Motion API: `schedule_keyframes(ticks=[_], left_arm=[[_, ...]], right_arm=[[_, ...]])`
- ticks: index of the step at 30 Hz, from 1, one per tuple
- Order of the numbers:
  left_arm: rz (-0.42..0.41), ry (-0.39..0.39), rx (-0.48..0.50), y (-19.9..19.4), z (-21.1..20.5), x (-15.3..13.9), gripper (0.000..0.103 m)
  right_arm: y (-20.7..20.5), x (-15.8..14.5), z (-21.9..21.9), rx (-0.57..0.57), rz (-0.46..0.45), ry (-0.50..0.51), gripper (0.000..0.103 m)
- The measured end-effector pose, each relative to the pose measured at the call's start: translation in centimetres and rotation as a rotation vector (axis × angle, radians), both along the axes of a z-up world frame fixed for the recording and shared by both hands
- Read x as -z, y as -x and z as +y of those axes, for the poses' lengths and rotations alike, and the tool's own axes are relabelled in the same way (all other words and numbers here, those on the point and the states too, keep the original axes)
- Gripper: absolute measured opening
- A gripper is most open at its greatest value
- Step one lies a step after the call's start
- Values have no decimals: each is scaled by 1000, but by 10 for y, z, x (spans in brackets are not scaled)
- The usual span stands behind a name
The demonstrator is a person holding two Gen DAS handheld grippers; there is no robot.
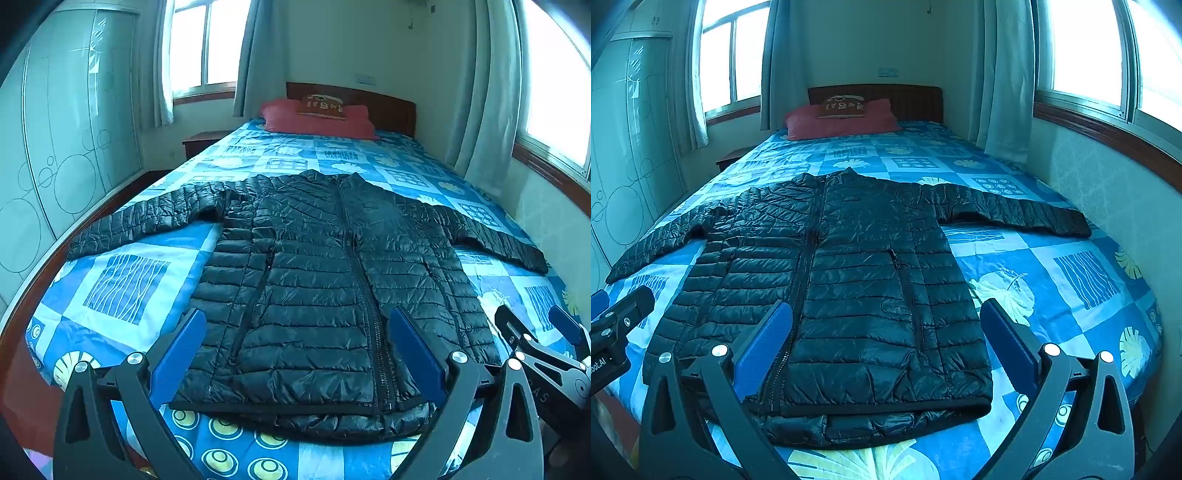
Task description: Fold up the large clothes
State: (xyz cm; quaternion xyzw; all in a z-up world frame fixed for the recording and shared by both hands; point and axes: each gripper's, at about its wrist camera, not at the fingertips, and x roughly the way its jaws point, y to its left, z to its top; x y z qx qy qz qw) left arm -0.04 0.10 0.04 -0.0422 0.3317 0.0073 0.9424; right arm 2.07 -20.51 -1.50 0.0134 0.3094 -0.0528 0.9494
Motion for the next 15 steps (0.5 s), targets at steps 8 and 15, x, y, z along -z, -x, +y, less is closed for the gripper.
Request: schedule_keyframes(ticks=[8, 15], left_arm=[[8, -3, 10, -2, 7, 3, 98], [-3, -16, -5, 5, 11, -4, 98]], right_arm=[[0, 1, 2, 3, 5, 3, 101], [2, 0, 3, 0, 1, -2, 101]])
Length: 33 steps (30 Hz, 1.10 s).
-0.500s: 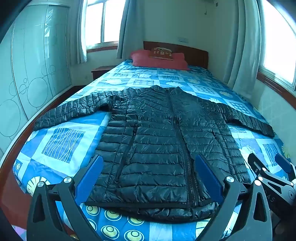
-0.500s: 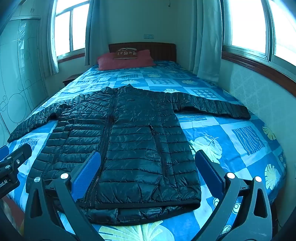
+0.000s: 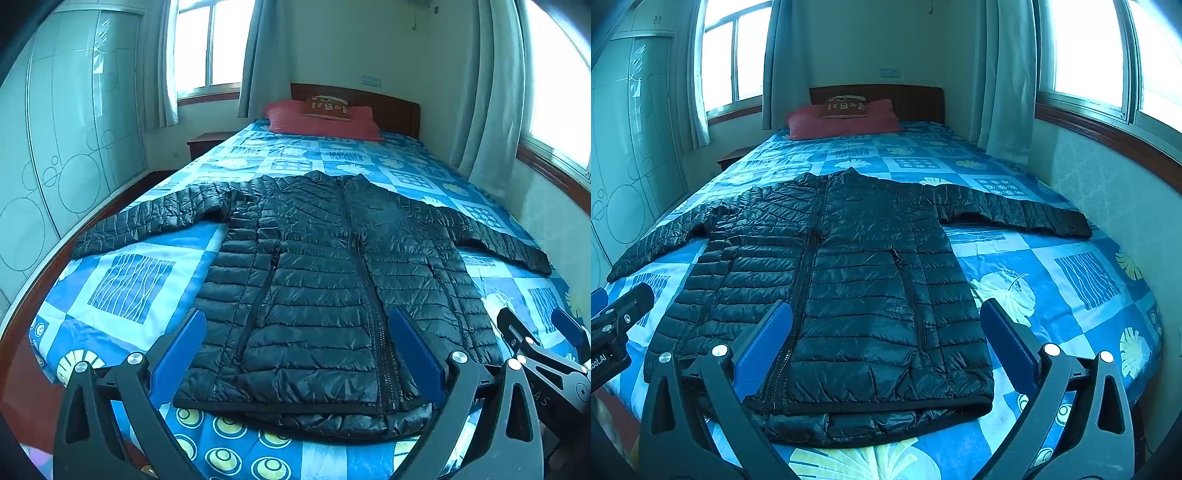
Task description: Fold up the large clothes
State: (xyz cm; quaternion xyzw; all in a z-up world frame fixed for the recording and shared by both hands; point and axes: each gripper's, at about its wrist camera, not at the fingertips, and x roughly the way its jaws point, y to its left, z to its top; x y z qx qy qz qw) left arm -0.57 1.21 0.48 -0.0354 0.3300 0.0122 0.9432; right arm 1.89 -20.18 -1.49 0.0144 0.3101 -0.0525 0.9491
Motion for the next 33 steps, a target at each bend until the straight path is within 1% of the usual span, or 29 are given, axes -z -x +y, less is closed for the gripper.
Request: schedule_keyframes(ticks=[11, 33], left_arm=[[9, -11, -26, -3, -4, 4, 98], [20, -11, -32, -4, -1, 12, 98]], right_arm=[[0, 0, 3, -2, -1, 0, 101], [-3, 4, 5, -9, 5, 2, 101]])
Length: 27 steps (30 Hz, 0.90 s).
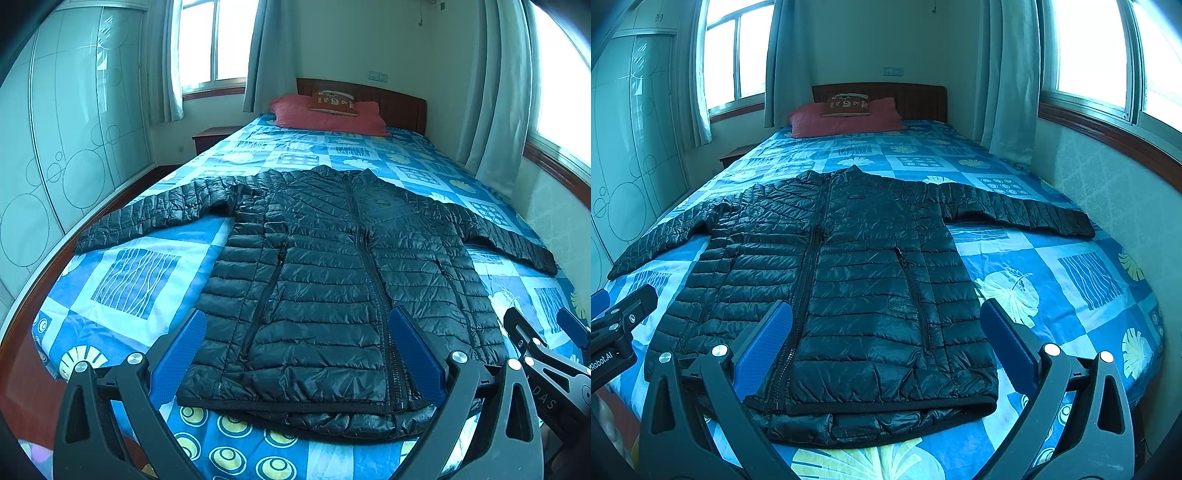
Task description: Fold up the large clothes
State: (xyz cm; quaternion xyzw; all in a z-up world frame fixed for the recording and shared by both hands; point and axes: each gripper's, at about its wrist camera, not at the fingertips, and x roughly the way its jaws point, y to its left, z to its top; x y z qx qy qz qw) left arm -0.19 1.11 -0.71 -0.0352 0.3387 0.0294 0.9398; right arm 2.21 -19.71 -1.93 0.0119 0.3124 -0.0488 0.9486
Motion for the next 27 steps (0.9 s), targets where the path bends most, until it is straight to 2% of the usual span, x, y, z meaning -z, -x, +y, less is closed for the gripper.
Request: schedule_keyframes(ticks=[27], left_arm=[[5, 1, -4, 0, 1, 0, 98]], right_arm=[[0, 0, 1, -1, 1, 1, 101]])
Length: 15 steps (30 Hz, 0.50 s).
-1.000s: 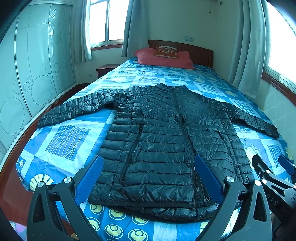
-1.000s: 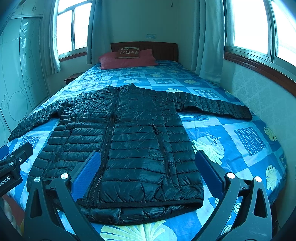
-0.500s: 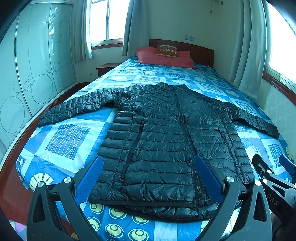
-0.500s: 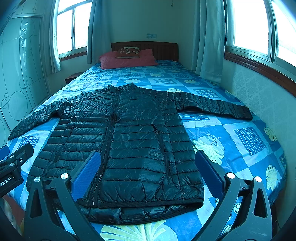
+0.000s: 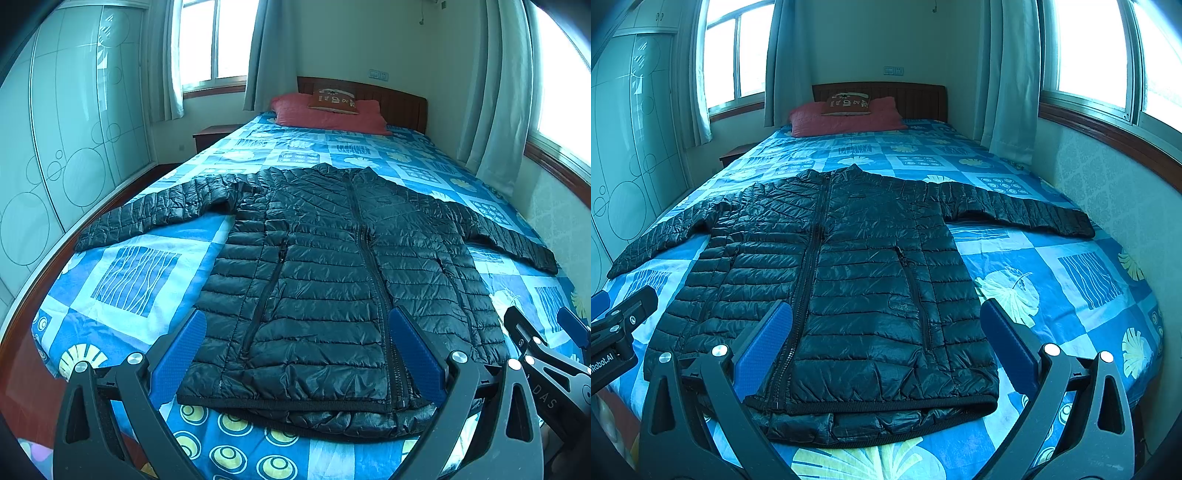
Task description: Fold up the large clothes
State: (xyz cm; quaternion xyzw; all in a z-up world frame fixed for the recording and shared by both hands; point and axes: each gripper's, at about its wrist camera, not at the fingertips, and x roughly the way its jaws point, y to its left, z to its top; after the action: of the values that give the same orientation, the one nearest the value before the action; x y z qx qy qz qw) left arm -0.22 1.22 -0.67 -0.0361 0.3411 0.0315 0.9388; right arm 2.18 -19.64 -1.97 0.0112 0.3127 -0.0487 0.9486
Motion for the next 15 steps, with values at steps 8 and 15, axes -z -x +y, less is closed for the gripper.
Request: schedule_keyframes(ticks=[8, 15], left_arm=[[2, -2, -1, 0, 1, 1, 98], [4, -1, -1, 0, 1, 2, 98]], right_arm=[[0, 1, 0, 0, 1, -1, 101], [-1, 1, 1, 0, 3, -1, 101]])
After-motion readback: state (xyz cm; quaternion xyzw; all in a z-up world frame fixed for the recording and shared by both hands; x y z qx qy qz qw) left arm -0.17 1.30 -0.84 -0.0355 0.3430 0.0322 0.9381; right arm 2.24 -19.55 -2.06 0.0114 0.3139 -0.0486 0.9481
